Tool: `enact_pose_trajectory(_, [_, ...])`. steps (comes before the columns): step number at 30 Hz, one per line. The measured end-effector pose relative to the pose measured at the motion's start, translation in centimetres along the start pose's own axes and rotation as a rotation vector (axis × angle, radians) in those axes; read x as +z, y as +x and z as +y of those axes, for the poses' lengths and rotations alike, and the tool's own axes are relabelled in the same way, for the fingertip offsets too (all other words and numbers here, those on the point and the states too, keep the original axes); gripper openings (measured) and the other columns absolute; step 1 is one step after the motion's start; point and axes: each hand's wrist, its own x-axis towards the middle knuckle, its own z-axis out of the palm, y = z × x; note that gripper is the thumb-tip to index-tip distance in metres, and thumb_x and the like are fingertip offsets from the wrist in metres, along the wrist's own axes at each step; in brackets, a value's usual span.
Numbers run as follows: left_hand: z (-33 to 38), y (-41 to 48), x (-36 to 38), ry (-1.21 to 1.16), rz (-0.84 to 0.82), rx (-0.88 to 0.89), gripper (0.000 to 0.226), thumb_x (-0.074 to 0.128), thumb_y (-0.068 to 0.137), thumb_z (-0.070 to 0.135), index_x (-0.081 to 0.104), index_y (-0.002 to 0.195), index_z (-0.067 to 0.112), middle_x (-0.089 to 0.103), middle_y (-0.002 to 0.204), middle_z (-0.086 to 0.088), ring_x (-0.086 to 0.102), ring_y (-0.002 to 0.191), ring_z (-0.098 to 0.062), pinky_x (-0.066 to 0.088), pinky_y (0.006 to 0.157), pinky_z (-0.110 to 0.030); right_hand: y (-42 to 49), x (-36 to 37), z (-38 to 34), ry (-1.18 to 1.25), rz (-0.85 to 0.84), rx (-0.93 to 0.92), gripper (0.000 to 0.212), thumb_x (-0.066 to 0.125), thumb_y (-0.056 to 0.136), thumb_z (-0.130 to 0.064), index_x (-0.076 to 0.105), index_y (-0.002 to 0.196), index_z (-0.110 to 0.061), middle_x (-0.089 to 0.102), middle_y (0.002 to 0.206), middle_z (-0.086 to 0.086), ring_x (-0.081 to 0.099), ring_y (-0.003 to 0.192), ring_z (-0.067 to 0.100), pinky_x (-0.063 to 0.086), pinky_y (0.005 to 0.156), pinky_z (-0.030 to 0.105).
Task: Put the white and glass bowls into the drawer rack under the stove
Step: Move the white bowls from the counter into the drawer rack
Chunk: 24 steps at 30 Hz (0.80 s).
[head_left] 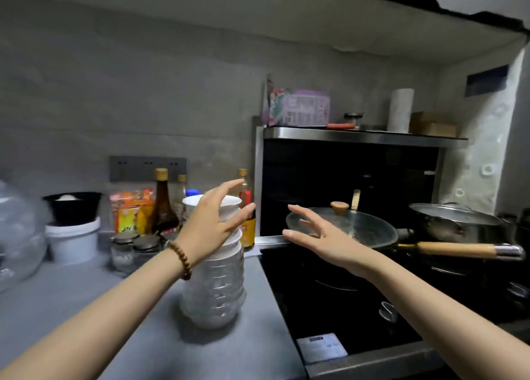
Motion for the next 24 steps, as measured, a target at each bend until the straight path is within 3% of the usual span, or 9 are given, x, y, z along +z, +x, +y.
enact_pose_trajectory(7, [-5.5,0.7,-3.4,0.107,-0.002,-0.150,0.058,0.058,0.083,0.048,0.045,0.133,0.023,0.049,0.137,0.002,0.042,0.127,-0.015,0.036,0.109,-0.040,6.0,3.6,-2.1,0.095,-0.072,-0.086,0.064,0.064,0.081,-0.048,0.037,0.138,-0.041,0.036,0.142,-0.022,0.035,0.129,0.001,0.034,0.104,0.020])
enact_pose_trajectory(9, [-6.7,0.8,-3.8,0.111,-0.002,-0.176,0.062,0.058,0.080,0.052,0.047,0.133,0.021,0.051,0.136,0.001,0.045,0.125,-0.015,0.038,0.107,-0.039,7.3,4.5,-2.5,0.120,-0.082,-0.106,0.060,0.065,0.083,-0.044,0.040,0.137,-0.040,0.038,0.136,-0.024,0.037,0.123,-0.002,0.039,0.084,0.001])
enact_pose_trajectory(11, [-7.3,0.9,-3.9,0.085,-0.023,-0.209,0.072,0.055,0.073,0.062,0.047,0.132,0.022,0.052,0.135,0.003,0.046,0.123,-0.013,0.041,0.104,-0.034,8.3,5.3,-2.6,0.154,-0.084,-0.128,0.053,0.066,0.084,-0.039,0.047,0.134,-0.037,0.041,0.134,-0.022,0.040,0.126,0.003,0.041,0.070,-0.005])
enact_pose_trajectory(12, [-7.6,0.8,-3.8,0.064,-0.043,-0.232,0.076,0.053,0.070,0.065,0.047,0.132,0.023,0.052,0.135,0.003,0.047,0.121,-0.012,0.044,0.100,-0.031,8.8,5.5,-2.6,0.166,-0.085,-0.142,0.048,0.066,0.083,-0.038,0.051,0.129,-0.037,0.045,0.133,-0.021,0.041,0.128,0.006,0.043,0.073,-0.002])
enact_pose_trajectory(14, [-8.0,0.8,-3.7,0.015,-0.093,-0.284,0.078,0.051,0.066,0.067,0.047,0.131,0.026,0.050,0.135,0.003,0.047,0.115,-0.009,0.047,0.088,-0.021,9.5,6.0,-2.6,0.171,-0.081,-0.174,0.038,0.068,0.080,-0.041,0.059,0.116,-0.039,0.050,0.135,-0.015,0.044,0.130,0.009,0.044,0.095,0.014])
enact_pose_trajectory(16, [-8.2,0.8,-3.6,-0.035,-0.116,-0.309,0.075,0.051,0.064,0.068,0.047,0.128,0.029,0.050,0.134,0.005,0.046,0.111,-0.007,0.043,0.077,-0.010,10.0,6.3,-2.6,0.166,-0.078,-0.191,0.029,0.069,0.078,-0.039,0.066,0.107,-0.036,0.047,0.142,-0.006,0.045,0.131,0.007,0.037,0.109,0.027])
enact_pose_trajectory(18, [-8.4,0.8,-3.5,-0.054,-0.102,-0.307,0.069,0.051,0.064,0.069,0.050,0.121,0.031,0.052,0.129,0.008,0.047,0.109,-0.007,0.042,0.074,-0.008,10.2,6.6,-2.6,0.161,-0.088,-0.215,0.022,0.070,0.081,-0.031,0.070,0.102,-0.028,0.046,0.143,0.001,0.043,0.131,0.003,0.035,0.110,0.025])
enact_pose_trajectory(22, [-8.3,0.9,-3.2,-0.108,-0.048,-0.322,0.058,0.055,0.064,0.065,0.057,0.107,0.027,0.058,0.119,0.006,0.052,0.112,-0.015,0.051,0.087,-0.029,10.4,6.9,-2.4,0.172,-0.066,-0.245,0.009,0.071,0.081,-0.024,0.072,0.090,-0.026,0.054,0.136,-0.001,0.050,0.124,0.002,0.040,0.102,0.018])
enact_pose_trajectory(24, [-8.1,0.8,-3.1,-0.147,-0.022,-0.324,0.053,0.056,0.064,0.062,0.058,0.101,0.024,0.060,0.110,0.006,0.054,0.109,-0.017,0.052,0.086,-0.033,10.6,6.9,-2.3,0.175,-0.046,-0.258,0.006,0.072,0.080,-0.024,0.073,0.086,-0.025,0.057,0.132,-0.003,0.053,0.121,0.001,0.042,0.097,0.015])
